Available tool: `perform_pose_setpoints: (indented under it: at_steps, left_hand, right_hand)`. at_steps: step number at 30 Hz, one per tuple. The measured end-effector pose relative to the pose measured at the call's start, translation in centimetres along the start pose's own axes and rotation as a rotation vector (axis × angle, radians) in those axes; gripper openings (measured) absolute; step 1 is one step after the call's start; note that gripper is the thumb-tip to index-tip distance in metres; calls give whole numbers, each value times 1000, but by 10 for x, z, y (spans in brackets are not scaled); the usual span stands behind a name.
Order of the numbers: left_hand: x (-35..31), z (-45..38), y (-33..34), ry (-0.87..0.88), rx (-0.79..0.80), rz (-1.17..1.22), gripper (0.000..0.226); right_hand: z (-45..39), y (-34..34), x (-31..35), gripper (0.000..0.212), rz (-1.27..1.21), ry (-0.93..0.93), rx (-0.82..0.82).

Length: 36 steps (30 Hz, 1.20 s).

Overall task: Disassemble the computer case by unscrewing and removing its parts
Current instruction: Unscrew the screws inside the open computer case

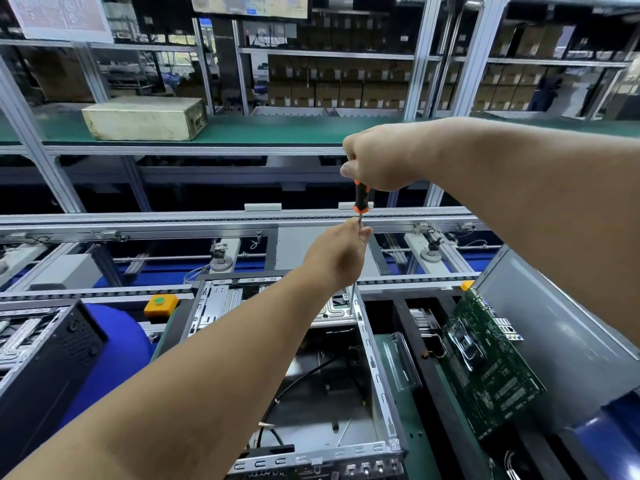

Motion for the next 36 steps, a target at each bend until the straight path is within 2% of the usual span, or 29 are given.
perform_pose_setpoints:
  at_steps: [3,6,10,12,13,16,17,20,22,25,28,32,36]
  left_hand:
    - [3,-1,-3,-8,31,7,25]
    - [5,-1,-3,1,-15,-10,25]
    - [9,4,-4,6,-127,-28,36]
    - [10,4,-5,4,-152,-26,34]
    - [10,4,-5,3,-157,-28,33]
    - [7,5,-5,4,-166,-36,32]
    - [6,4,-4,8,-167,-40,34]
    - [5,2,0,4,-152,-14,39]
    - [6,1,-1,-3,-148,-9,42]
    - [6,0,-3,-8,-130,-21,42]
    - [7,0,-4,-24,-97,-37,41]
    - [7,2,2,-7,13,-18,37]
    - [11,3,3,-27,1,25,30]
  right_hand:
    - [1,1,-1,21,-72,-21,82]
    - [3,0,4,14,-76,-57,157]
    - [4,-3,14,22,-78,-65,234]
    - [5,-2,15,24,-104,-42,234]
    - [4,-1,14,26,-88,-27,223]
    - [2,-2,9,58,41,38,152]
    - [1,-2,8,62,96,47,122]
    - [2,-2,8,52,225,29,49]
    - [1,1,7,40,239,-3,63]
    - [1,0,4,24,22,-19,90]
    - [1,0,4,12,-43,-75,127]
    - [3,-2,4,13,-64,-97,213]
    - [2,0,7,12,-84,-74,200]
Point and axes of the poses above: each hand's wrist, its own z-axis away from the middle knuckle, its own y-axis out of the palm, x = y × z, the point moved 8 cm from there along -z, towards the middle knuckle, and after that the axes turned 1 degree about -x, right-handed, at the moved point
